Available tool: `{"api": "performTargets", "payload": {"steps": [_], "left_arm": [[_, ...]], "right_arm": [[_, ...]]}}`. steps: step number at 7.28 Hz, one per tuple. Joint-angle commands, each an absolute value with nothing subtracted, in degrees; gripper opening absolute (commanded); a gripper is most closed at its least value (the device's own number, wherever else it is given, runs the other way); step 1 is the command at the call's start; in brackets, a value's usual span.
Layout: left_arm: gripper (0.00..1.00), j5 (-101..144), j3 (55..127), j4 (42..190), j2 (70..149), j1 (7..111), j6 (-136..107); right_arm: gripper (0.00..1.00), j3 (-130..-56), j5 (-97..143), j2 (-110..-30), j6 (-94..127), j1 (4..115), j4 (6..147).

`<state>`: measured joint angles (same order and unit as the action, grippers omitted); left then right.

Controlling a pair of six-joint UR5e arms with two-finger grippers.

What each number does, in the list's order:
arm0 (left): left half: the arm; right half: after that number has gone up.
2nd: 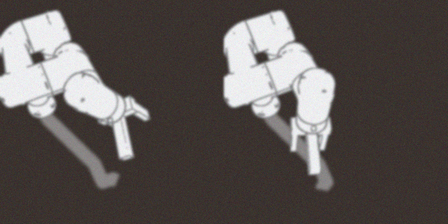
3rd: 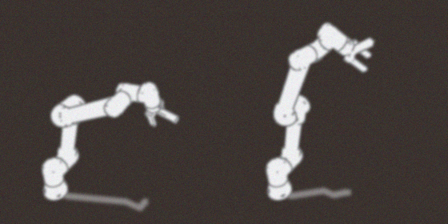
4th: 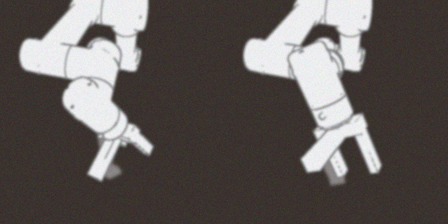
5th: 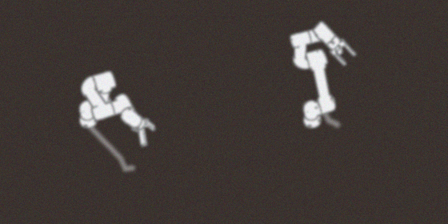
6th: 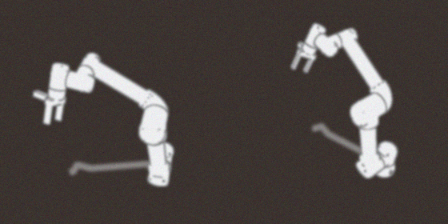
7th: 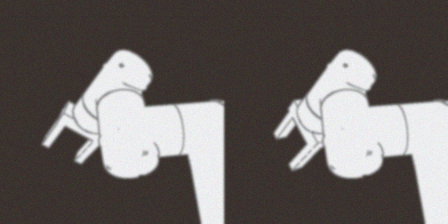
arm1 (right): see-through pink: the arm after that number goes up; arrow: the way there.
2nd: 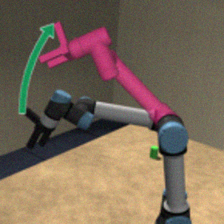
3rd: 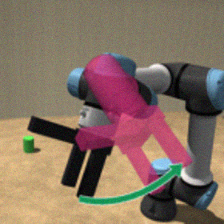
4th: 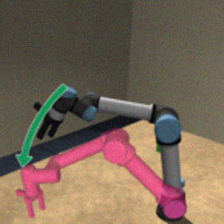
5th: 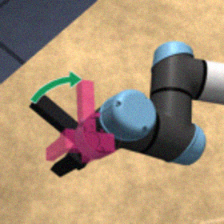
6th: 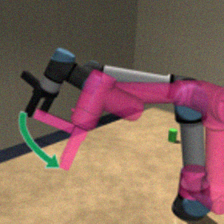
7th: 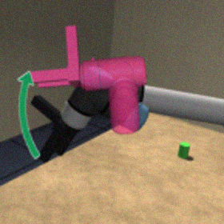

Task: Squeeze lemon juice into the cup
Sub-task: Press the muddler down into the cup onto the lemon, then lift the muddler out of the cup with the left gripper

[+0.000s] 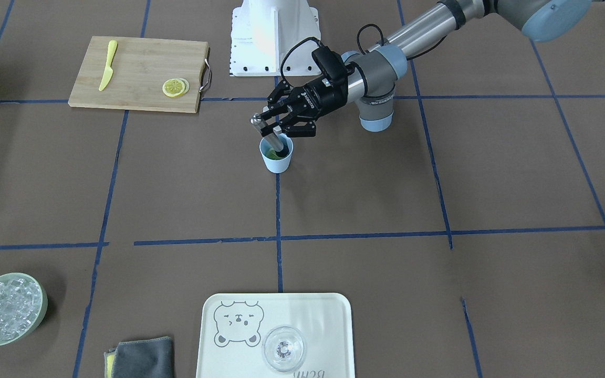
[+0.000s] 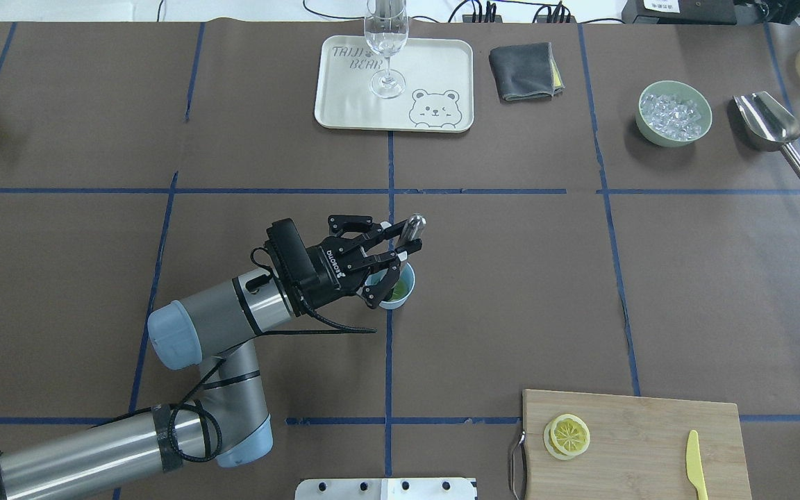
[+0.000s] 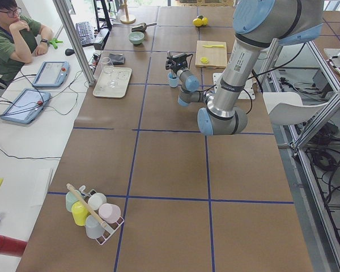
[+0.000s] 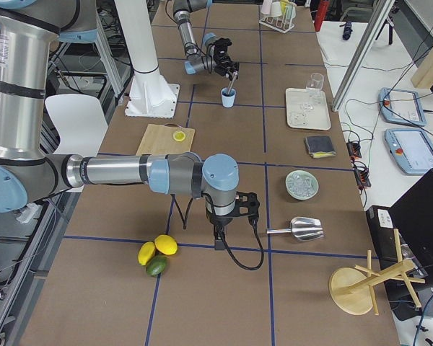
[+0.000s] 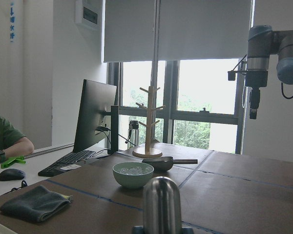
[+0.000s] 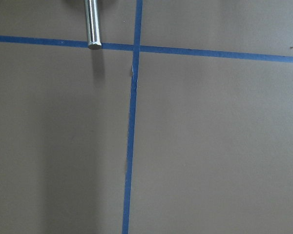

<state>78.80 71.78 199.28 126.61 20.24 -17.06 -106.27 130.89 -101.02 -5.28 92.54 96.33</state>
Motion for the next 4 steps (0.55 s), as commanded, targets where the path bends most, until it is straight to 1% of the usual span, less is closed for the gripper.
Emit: {"api": "performTargets", "payload": {"steps": [1,2,4], "left_arm": [[0.0,78.9,75.4,199.3,126.7,21.5,-17.6],[0.0,78.9,77.3,199.2,126.7,22.6,-18.7],[0.0,78.9,82.0,190.9,125.3,25.7,-21.6]], "right_arm": [[1.0,-106.3,131.0,-101.0,-5.3,92.5,96.3],[1.0,-106.2,131.0,-101.0,-5.0,92.5,96.3],[1.0,-105.6,130.9,-101.0,-4.7,92.5,96.3]]}}
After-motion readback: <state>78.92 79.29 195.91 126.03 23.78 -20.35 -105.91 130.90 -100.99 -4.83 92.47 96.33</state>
